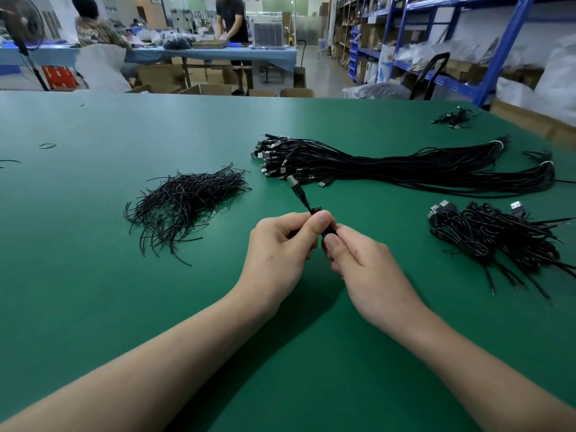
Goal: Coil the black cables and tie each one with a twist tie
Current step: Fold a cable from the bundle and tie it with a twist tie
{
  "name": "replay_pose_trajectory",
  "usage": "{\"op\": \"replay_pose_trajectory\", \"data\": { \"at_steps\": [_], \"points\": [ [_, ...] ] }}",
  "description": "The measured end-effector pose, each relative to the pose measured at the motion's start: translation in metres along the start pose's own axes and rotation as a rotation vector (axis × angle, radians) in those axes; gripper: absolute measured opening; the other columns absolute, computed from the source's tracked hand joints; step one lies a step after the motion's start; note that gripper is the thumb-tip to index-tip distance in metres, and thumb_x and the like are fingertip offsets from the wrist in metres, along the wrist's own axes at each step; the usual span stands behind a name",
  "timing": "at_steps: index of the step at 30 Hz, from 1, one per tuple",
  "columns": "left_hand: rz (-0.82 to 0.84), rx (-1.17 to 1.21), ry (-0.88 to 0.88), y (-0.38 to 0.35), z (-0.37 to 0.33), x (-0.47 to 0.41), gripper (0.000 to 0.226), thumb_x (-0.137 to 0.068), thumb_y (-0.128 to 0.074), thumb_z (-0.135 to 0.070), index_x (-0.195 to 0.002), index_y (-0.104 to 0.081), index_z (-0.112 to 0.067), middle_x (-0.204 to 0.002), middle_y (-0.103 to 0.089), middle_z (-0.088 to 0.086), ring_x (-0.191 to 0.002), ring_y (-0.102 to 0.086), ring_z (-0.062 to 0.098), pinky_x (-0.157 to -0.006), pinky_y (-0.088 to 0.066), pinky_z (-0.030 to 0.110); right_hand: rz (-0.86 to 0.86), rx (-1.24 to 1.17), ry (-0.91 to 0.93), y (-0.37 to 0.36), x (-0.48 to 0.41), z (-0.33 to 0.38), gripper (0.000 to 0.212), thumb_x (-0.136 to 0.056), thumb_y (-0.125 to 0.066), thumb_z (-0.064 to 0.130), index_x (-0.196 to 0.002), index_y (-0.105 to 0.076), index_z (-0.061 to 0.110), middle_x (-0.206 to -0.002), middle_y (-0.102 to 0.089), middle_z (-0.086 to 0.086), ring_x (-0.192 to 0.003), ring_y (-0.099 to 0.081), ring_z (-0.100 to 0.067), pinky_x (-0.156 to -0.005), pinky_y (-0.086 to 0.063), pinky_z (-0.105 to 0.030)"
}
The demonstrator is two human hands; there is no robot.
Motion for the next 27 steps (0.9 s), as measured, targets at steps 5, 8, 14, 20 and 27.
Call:
{"op": "replay_pose_trajectory", "data": {
  "at_steps": [5,8,14,20,27],
  "points": [
    [0.217,-0.187,0.079,0.001,-0.009,-0.012,0.049,-0.082,-0.062,-0.059,-0.090,-0.080,-0.014,-0.071,-0.071,0.002,-0.064,-0.054,0.007,-0.062,-0.041,0.025,-0.012,0.066,-0.031,0.005,-0.001,-0.007,0.031,-0.106,-0.043,0.032,-0.077,-0.048,0.022,-0.065,-0.049,0.006,-0.069,-0.055,-0.027,-0.063,-0.043,-0.046],
    [0.346,-0.567,0.066,0.031,-0.021,-0.031,0.027,-0.086,-0.066,-0.054,-0.084,-0.077,-0.029,-0.067,-0.072,-0.019,-0.058,-0.060,-0.008,-0.054,-0.038,0.006,-0.009,0.131,-0.033,0.008,-0.001,-0.008,0.034,-0.106,-0.041,0.035,-0.078,-0.044,0.015,-0.066,-0.049,-0.007,-0.069,-0.053,-0.034,-0.060,-0.042,-0.049],
    [0.383,-1.225,0.209,0.118,-0.010,-0.045,0.021,-0.083,-0.080,-0.043,-0.103,-0.078,-0.038,-0.082,-0.075,-0.017,-0.076,-0.066,-0.001,-0.075,-0.050,0.024,-0.024,0.117,-0.095,0.014,-0.004,-0.018,0.037,-0.106,-0.038,0.034,-0.084,-0.045,0.004,-0.066,-0.040,-0.001,-0.058,-0.034,-0.026,-0.056,-0.027,-0.034],
    [0.144,-1.466,0.211,0.150,0.000,-0.040,0.012,-0.082,-0.080,-0.033,-0.087,-0.075,-0.043,-0.090,-0.069,-0.015,-0.082,-0.064,0.016,-0.071,-0.055,0.031,-0.031,-0.021,-0.167,0.016,-0.005,-0.024,0.035,-0.107,-0.037,0.028,-0.079,-0.044,0.008,-0.058,-0.037,0.012,-0.053,-0.028,-0.010,-0.051,-0.027,-0.027],
    [0.208,-1.565,0.146,0.146,0.012,-0.039,0.007,-0.096,-0.063,-0.034,-0.090,-0.063,-0.038,-0.104,-0.065,-0.012,-0.096,-0.059,0.018,-0.068,-0.045,0.029,-0.029,-0.198,-0.233,0.016,-0.004,-0.031,0.033,-0.109,-0.036,0.029,-0.079,-0.045,0.015,-0.058,-0.034,0.013,-0.054,-0.027,-0.011,-0.053,-0.027,-0.026]
  ]
}}
Point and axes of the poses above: each hand's wrist, its own x-axis away from the middle knuckle, its own y-axis out of the back of the hand, z = x × y, the point moved 8 cm from there along -x, towards the middle knuckle
